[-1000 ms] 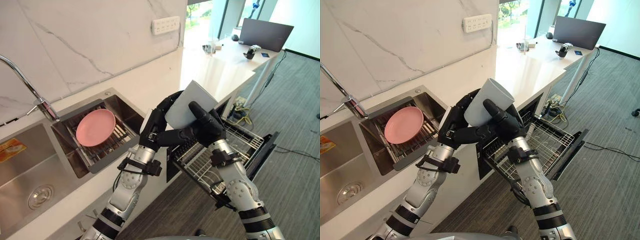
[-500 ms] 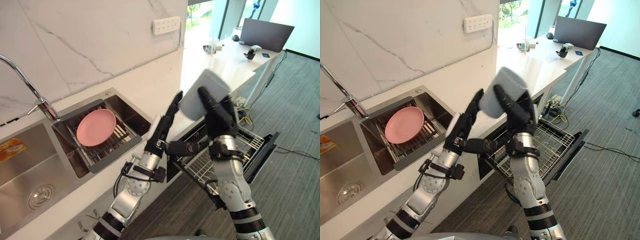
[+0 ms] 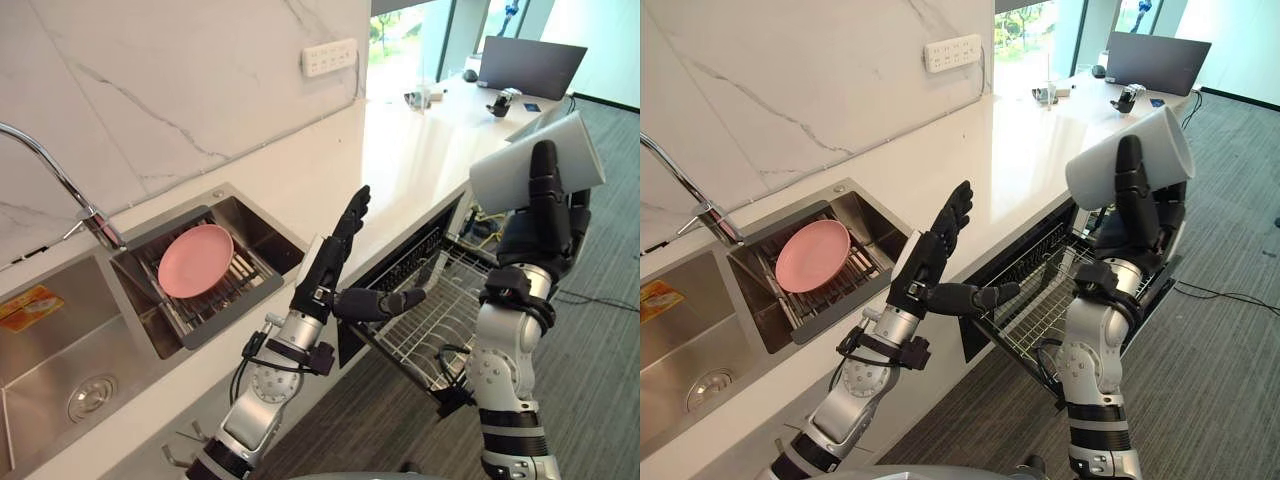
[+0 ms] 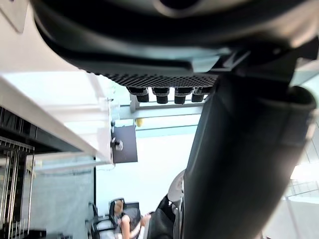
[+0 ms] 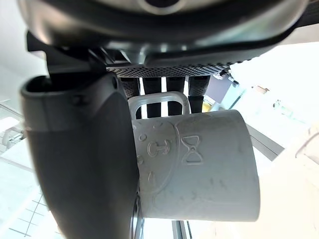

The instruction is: Walk over to the sink, pick up the cup, carry it to the dishwasher, place the cup inside the dishwasher, then close the dishwasher door

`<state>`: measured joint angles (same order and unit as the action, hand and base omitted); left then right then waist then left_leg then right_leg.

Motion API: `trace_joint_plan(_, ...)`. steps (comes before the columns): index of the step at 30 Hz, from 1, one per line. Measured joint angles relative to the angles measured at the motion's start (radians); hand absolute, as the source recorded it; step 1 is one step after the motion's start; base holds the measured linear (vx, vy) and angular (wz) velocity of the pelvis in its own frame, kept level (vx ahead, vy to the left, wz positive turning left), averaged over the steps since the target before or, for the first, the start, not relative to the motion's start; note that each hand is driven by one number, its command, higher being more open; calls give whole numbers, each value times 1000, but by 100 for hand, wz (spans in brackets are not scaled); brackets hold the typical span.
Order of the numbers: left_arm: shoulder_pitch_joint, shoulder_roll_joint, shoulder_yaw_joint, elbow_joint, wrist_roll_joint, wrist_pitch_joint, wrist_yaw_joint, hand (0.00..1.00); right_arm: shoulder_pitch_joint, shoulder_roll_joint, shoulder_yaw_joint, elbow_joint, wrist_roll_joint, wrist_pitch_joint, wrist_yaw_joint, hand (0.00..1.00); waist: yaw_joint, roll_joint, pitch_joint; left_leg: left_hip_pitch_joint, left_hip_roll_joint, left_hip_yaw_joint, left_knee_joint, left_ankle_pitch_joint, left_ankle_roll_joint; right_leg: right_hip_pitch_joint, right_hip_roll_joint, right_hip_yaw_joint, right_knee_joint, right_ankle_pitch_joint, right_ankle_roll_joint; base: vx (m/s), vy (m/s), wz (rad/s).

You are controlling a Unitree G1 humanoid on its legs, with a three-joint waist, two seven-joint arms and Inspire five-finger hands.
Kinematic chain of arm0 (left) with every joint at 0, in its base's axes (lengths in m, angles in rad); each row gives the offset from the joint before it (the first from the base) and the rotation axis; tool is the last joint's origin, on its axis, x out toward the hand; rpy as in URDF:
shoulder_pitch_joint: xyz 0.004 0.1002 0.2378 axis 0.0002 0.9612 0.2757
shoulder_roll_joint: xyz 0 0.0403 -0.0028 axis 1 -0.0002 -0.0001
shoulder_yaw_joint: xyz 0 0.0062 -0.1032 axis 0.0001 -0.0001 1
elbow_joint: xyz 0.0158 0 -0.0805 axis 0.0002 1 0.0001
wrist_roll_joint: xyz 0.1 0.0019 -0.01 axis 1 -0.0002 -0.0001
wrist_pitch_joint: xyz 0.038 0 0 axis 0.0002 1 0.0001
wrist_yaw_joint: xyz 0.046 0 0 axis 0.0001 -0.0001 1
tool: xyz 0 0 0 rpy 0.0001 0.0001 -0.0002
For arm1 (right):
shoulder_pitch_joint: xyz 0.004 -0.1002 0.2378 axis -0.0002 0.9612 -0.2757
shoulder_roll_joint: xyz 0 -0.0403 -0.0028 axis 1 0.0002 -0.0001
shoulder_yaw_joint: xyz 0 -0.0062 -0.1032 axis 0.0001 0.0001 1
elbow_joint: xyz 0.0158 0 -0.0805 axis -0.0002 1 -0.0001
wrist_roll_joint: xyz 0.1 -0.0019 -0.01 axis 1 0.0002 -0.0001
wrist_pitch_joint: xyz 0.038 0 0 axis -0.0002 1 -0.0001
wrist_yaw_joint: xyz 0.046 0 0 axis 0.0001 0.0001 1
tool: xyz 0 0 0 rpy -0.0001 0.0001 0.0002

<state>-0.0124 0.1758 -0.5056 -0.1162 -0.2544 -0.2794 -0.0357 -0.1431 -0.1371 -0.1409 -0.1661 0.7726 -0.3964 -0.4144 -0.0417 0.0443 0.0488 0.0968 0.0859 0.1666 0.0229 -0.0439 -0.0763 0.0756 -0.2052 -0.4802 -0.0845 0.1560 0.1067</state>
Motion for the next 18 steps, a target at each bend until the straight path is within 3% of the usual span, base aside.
trace_joint_plan(3, 22, 0, -36, 68, -70, 27, -82, 100, 5, -37, -44, 34, -38, 1, 6, 0, -1, -1, 1, 0, -2, 0, -6, 0, 1, -2, -2, 0, 0, -1, 2, 0, 0, 0)
trace_joint_plan(8, 115, 10, -54, 243, -57, 63, -163, 100, 33, -92, -121, 158, -53, 10, 53, 0, -8, -3, 4, -9, -2, 0, -15, 1, 1, -15, -1, -2, 0, -5, 6, 0, 0, 0)
trace_joint_plan(16, 188, 34, -14, 421, 46, 67, -133, 100, 140, -97, -145, 323, -132, 93, 200, 0, -4, -10, 13, -26, -3, -12, -14, 2, 0, -24, -4, 30, 0, -10, 13, 3, 6, 4)
trace_joint_plan(18, 207, 43, 18, 490, 119, 67, -79, 100, 151, -95, -117, 375, -205, 121, 254, 0, -5, -15, 19, -25, -2, -13, -16, 7, -4, -25, -4, 29, 0, -10, 12, 0, 0, 0)
